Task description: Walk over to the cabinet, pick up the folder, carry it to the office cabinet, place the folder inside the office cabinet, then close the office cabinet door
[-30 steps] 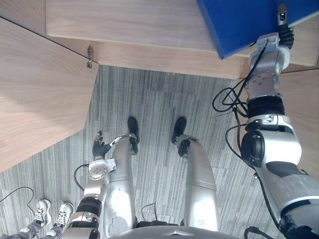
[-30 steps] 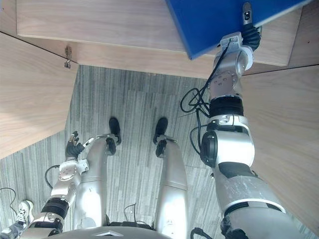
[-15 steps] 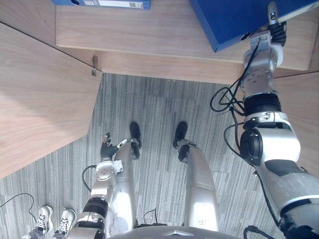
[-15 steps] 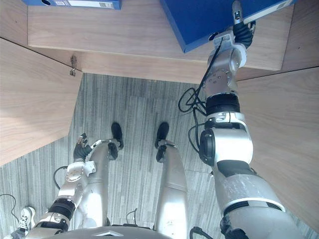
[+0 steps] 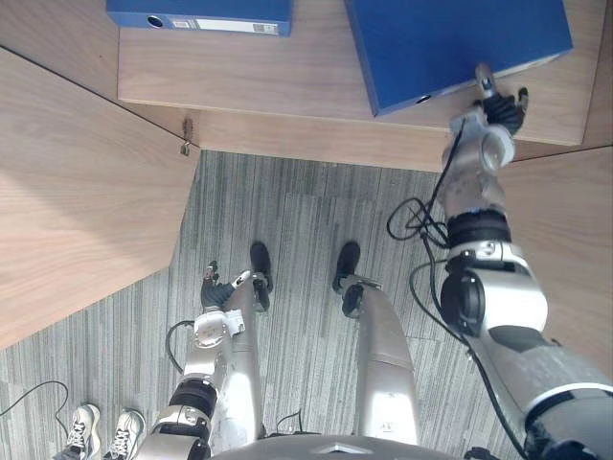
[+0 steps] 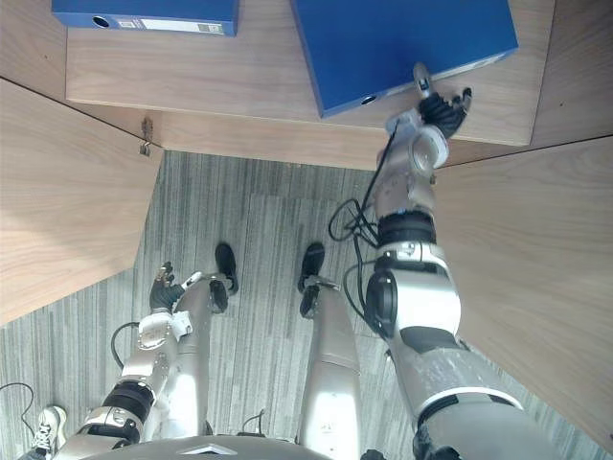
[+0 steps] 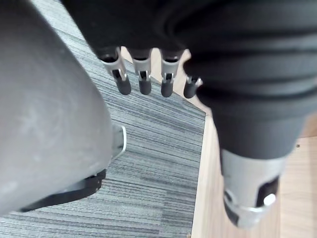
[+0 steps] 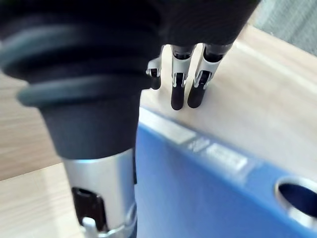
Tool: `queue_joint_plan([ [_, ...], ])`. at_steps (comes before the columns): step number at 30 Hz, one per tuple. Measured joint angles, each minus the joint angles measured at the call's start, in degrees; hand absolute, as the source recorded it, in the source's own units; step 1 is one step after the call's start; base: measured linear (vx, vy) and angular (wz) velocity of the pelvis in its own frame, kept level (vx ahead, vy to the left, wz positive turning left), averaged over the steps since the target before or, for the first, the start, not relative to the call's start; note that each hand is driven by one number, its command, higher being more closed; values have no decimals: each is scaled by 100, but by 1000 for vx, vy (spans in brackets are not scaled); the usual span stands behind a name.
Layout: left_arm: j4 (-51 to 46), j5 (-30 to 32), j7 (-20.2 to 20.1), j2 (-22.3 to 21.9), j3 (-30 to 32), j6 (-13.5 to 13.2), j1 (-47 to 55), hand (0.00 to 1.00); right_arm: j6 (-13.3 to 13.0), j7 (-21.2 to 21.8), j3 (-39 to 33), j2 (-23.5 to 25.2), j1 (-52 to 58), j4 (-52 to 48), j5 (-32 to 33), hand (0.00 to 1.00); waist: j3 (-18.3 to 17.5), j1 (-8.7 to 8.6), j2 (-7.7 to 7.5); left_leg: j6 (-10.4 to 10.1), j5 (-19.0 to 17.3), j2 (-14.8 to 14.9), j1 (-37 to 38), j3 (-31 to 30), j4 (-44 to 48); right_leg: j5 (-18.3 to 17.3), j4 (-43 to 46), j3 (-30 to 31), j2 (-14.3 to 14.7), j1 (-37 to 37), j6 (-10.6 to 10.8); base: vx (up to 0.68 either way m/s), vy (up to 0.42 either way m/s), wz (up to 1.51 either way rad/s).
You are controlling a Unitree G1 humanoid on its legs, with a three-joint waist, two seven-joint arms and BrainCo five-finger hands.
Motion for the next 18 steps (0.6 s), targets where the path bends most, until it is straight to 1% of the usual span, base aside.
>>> queue_joint_plan([
  [1, 1, 1, 6, 0, 2, 15, -4, 0, 51, -31, -76, -1, 152, -83, -248, 0, 0, -2, 0, 0, 0, 0, 1, 0, 2, 0, 3, 1, 0, 0, 0, 0, 0, 0],
  [2, 2, 6, 15, -3, 6, 25, -9, 0, 157, -118, -147, -2, 316, -179, -576, 0, 0, -8, 0, 0, -1, 0, 8, 1, 6, -1, 11, 4, 0, 2, 0, 0, 0, 0],
  [3, 1, 7, 17, -8, 7, 25, -12, 0, 200, -144, -167, -1, 416, -280, -714, 0, 0, -6, 0, -1, -2, 0, 12, 4, 6, -2, 16, 8, 0, 2, 1, 0, 0, 0],
  [5, -6, 52, 18, -33, 10, 27, -23, 0, 363, -166, -182, -1, 805, -727, -1326, 0, 0, -6, 0, -2, -6, 4, 25, 9, 19, -9, 15, 20, 1, 3, 0, 0, 0, 0],
  [6, -11, 71, 18, -38, 9, 27, -23, 0, 402, -199, -171, -1, 910, -874, -1492, 0, 0, -6, 0, -3, -8, 7, 25, 9, 23, -10, 16, 20, 4, 2, -1, 0, 0, 0],
  [8, -20, 116, 16, -47, 6, 27, -22, 0, 475, -265, -57, -5, 1287, -1446, -1951, 0, 0, -6, 0, -4, -10, 15, 25, 8, 31, -10, 19, 22, 11, 1, -2, 0, 0, 0],
  [9, -40, 127, 8, -46, 6, 27, -19, 0, 516, -281, 68, -7, 1555, -1857, -2404, 0, 0, -10, -1, -4, -11, 17, 26, 12, 33, -10, 20, 27, 14, -2, -2, 0, 0, 0],
  [10, -65, 180, 1, -43, 6, 26, -15, 0, 513, -288, 206, -23, 1760, -2149, -2630, 0, 1, -15, -1, -4, -12, 19, 28, 16, 33, -10, 21, 31, 15, -3, -1, 0, 0, 0],
  [11, -83, 278, -22, -37, 6, 16, -12, 0, 524, -288, 445, -36, 2049, -2555, -3143, 0, 1, -22, -2, -2, -16, 20, 37, 26, 32, -11, 22, 42, 16, -3, -1, 0, 0, 0],
  [12, -89, 329, -31, -35, 4, 14, -10, 0, 524, -286, 551, -42, 2143, -2688, -3430, 0, 2, -26, -3, -1, -20, 21, 42, 32, 31, -11, 22, 48, 17, -4, 0, 5, -10, -4],
  [13, -126, 408, -34, -34, 1, 7, 8, 0, 522, -275, 781, -67, 2299, -2927, -3828, 100, 3, -31, -4, -1, -27, 22, 53, 48, 28, -12, 23, 61, 17, -5, 2, 7, -9, -4],
  [15, -261, 483, -54, -29, 1, -4, 65, 0, 524, -264, 1127, -159, 2498, -3231, -4371, 100, 5, -28, -8, -2, -31, 23, 61, 62, 23, -14, 23, 72, 17, -9, 5, 0, 0, 0],
  [17, -292, 581, -97, -4, 3, -62, 103, 0, 510, -225, 1416, -248, 2633, -3406, -5062, 100, 7, -16, -12, -2, -34, 22, 62, 63, 20, -20, 25, 72, 17, -9, 11, 0, 0, 0],
  [18, -288, 626, -121, 14, -1, -68, 117, 0, 511, -208, 1483, -259, 2635, -3403, -5252, 100, 9, -18, -14, -3, -35, 22, 62, 63, 20, -21, 26, 72, 16, -9, 12, 0, 0, 0],
])
